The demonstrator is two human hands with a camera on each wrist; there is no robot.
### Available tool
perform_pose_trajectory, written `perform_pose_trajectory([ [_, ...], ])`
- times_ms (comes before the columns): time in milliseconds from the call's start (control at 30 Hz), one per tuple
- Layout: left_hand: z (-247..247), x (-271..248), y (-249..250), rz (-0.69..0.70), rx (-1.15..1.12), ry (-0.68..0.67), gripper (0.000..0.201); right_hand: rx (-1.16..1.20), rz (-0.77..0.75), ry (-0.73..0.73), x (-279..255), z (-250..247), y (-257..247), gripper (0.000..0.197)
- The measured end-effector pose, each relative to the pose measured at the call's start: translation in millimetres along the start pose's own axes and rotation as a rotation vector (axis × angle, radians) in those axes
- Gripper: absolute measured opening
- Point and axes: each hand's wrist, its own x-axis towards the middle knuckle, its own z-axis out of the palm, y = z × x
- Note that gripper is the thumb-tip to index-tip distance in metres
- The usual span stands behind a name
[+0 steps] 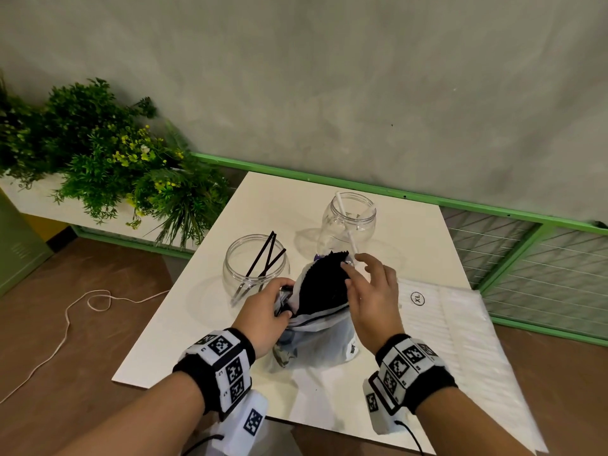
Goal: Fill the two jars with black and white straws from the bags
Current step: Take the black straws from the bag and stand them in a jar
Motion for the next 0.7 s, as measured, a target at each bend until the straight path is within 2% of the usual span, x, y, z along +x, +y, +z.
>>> perform_pose_trajectory([
  [67, -1.2, 1.0, -0.7, -0.01, -0.003, -0.008, 0.048, 0.09, -0.073, 0.031, -8.6, -7.9, -13.3, 0.037],
  [100, -1.3, 1.2, -0.4, -0.012, -0.008, -0.007, 0.049, 0.153, -0.135, -0.023, -14.9, -9.5, -21.2, 0.036],
  [200, 0.7, 1.5, 1.8, 0.001, -0.023, -0.017, 0.049, 0.159, -0.268, -0.329, -29.2, 0.8, -33.0, 0.039],
  [300, 2.1, -0.3, 4.4, -0.02, -0.047, -0.031, 0.051, -0.008, -0.21, -0.559, -26.0, 11.9, -31.0, 0.071],
  [367, 0.4, -1.2, 4.5, -0.058, -0.094, -0.056, 0.056, -0.046, -0.135, -0.619, -21.5, 15.2, -32.0, 0.076],
  [500, -2.6, -3.8, 8.4, -0.105, -0.182, -0.087, 0.065, 0.003, -0.071, -0.524, -22.5, 24.6, -30.5, 0.059],
  [567, -2.8, -3.3, 7.2, -0.185, -0.293, -0.019, 0.063, 0.03, -0.084, -0.419, -26.7, 26.3, -26.2, 0.052],
  [633, -1.7, -2.8, 5.6, -0.287, -0.444, 0.056, 0.056, 0.061, -0.124, -0.314, -31.3, 28.2, -22.9, 0.054],
  [700, 1.1, -2.9, 6.8, -0.367, -0.564, 0.072, 0.052, 0.082, -0.159, -0.261, -35.5, 31.0, -21.1, 0.05],
])
